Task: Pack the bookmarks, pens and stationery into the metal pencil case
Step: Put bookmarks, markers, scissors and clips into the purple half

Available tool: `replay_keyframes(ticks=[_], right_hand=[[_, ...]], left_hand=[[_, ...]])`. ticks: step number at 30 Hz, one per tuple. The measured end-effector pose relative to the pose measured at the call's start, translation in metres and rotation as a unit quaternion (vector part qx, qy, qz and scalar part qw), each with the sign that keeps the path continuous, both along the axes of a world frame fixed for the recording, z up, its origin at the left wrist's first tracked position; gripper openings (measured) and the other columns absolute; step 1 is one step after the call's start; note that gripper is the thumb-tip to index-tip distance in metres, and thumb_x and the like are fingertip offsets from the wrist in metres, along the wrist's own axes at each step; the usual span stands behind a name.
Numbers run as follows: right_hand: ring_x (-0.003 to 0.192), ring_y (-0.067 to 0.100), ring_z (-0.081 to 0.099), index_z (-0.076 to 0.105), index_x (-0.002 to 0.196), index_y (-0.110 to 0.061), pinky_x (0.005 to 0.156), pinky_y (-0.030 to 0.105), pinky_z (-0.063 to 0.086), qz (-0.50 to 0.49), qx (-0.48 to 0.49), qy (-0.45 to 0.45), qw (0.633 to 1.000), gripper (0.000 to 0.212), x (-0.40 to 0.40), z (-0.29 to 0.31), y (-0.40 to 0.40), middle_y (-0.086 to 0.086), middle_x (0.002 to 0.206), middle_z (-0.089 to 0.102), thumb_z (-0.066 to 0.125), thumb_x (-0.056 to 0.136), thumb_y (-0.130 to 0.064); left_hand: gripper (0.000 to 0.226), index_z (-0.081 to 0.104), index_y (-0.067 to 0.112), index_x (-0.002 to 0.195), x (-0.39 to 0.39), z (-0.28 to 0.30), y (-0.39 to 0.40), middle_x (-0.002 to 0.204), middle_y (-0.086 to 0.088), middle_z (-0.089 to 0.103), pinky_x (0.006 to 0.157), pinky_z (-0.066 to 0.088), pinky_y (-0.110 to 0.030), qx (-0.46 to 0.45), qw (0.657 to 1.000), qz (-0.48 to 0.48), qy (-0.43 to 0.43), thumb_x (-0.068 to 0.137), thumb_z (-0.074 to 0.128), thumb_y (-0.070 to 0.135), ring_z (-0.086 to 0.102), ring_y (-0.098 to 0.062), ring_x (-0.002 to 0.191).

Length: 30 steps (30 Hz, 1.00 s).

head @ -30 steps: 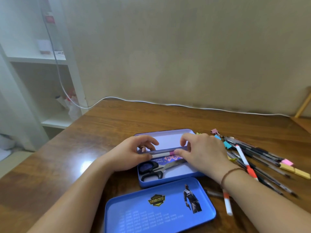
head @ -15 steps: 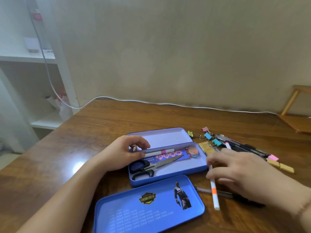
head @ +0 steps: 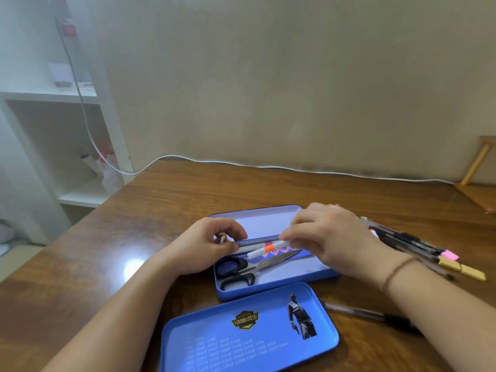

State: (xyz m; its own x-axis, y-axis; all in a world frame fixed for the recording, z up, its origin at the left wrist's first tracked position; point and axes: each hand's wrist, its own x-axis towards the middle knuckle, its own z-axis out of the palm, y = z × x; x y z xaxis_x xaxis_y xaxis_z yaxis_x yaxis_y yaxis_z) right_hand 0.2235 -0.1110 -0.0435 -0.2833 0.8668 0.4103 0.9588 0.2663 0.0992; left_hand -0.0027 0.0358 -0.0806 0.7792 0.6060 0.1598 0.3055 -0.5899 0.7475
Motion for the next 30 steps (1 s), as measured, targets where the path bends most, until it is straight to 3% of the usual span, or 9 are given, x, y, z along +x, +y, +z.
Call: replay_keyframes(ticks=[2, 6, 8, 10, 13, 16, 18, 22, 30], right_hand=[[0.072, 0.018, 0.063, 0.073, 0.091, -0.036, 0.054, 0.031, 0.043, -0.020, -0.028, -0.005, 0.999, 0.020, -0.004, -0.006, 0.012, -0.012, 0.083, 0.069, 0.080, 0.075, -0.025], [0.089, 0.016, 0.057, 0.068, 0.097, -0.035, 0.072, 0.032, 0.044, -0.032, -0.064, 0.025, 0.997, 0.013, -0.011, -0.007, 0.022, -0.012, 0.093, 0.068, 0.066, 0.085, -0.039], [0.090, 0.013, 0.054, 0.067, 0.096, -0.034, 0.074, 0.031, 0.045, -0.039, -0.067, 0.025, 0.997, 0.016, -0.014, -0.007, 0.024, -0.012, 0.094, 0.066, 0.063, 0.086, -0.044], [0.089, 0.013, 0.053, 0.066, 0.095, -0.033, 0.073, 0.031, 0.046, -0.046, -0.059, 0.034, 0.997, 0.017, -0.016, -0.007, 0.024, -0.012, 0.094, 0.065, 0.064, 0.084, -0.046], [0.086, 0.012, 0.052, 0.068, 0.092, -0.034, 0.068, 0.030, 0.045, -0.059, -0.052, 0.047, 0.996, 0.011, -0.017, -0.006, 0.020, -0.010, 0.092, 0.066, 0.066, 0.084, -0.041], [0.085, 0.009, 0.049, 0.072, 0.094, -0.036, 0.066, 0.028, 0.044, -0.060, -0.081, 0.055, 0.993, 0.014, -0.017, -0.003, 0.013, -0.013, 0.091, 0.063, 0.063, 0.087, -0.043], [0.086, 0.007, 0.047, 0.072, 0.100, -0.037, 0.067, 0.027, 0.042, -0.062, -0.115, 0.045, 0.990, 0.020, -0.018, -0.002, 0.011, -0.014, 0.093, 0.060, 0.060, 0.087, -0.046], [0.089, 0.008, 0.049, 0.071, 0.104, -0.038, 0.069, 0.027, 0.044, -0.070, -0.139, 0.048, 0.987, 0.022, -0.023, 0.000, 0.009, -0.013, 0.095, 0.061, 0.059, 0.088, -0.045], [0.091, 0.007, 0.050, 0.069, 0.106, -0.038, 0.073, 0.029, 0.046, -0.103, -0.132, 0.071, 0.983, 0.023, -0.019, 0.000, -0.002, -0.014, 0.095, 0.061, 0.059, 0.087, -0.047]], left_hand=[[0.018, 0.072, 0.026, 0.092, 0.000, 0.000, -0.001, 0.085, 0.028, 0.068, 0.065, 0.042, -0.009, 0.002, 1.000, 0.000, 0.000, 0.090, 0.065, 0.009, 0.053, -0.007, 0.073], [0.009, 0.073, 0.024, 0.092, 0.001, 0.002, -0.003, 0.071, 0.025, 0.064, 0.059, 0.038, -0.012, 0.001, 1.000, -0.004, -0.004, 0.089, 0.069, 0.016, 0.044, -0.006, 0.063], [0.009, 0.073, 0.028, 0.091, 0.002, 0.001, -0.003, 0.075, 0.024, 0.065, 0.061, 0.038, -0.014, 0.011, 1.000, -0.006, 0.000, 0.086, 0.074, 0.021, 0.045, -0.004, 0.063], [0.010, 0.073, 0.034, 0.090, 0.003, 0.001, -0.004, 0.083, 0.027, 0.065, 0.069, 0.040, -0.020, 0.031, 0.999, 0.007, 0.013, 0.081, 0.077, 0.033, 0.051, -0.003, 0.069], [0.023, 0.073, 0.047, 0.089, 0.004, 0.002, -0.006, 0.104, 0.030, 0.061, 0.093, 0.044, -0.038, 0.069, 0.997, 0.002, 0.032, 0.071, 0.067, 0.059, 0.060, -0.006, 0.095], [0.009, 0.073, 0.052, 0.087, 0.005, 0.003, -0.008, 0.106, 0.031, 0.062, 0.102, 0.038, -0.048, 0.098, 0.994, -0.001, 0.049, 0.078, 0.072, 0.053, 0.058, -0.002, 0.102], [0.009, 0.072, 0.050, 0.086, 0.005, 0.002, -0.008, 0.099, 0.028, 0.065, 0.100, 0.038, -0.050, 0.112, 0.992, 0.007, 0.053, 0.078, 0.072, 0.053, 0.058, -0.003, 0.098], [0.035, 0.073, 0.043, 0.081, 0.006, 0.002, -0.010, 0.092, 0.028, 0.067, 0.097, 0.042, -0.050, 0.090, 0.995, 0.019, 0.045, 0.064, 0.056, 0.068, 0.060, -0.005, 0.091], [0.032, 0.074, 0.041, 0.079, 0.007, 0.000, -0.008, 0.089, 0.024, 0.071, 0.095, 0.044, -0.053, 0.072, 0.997, 0.014, 0.036, 0.065, 0.058, 0.064, 0.062, -0.008, 0.090]])
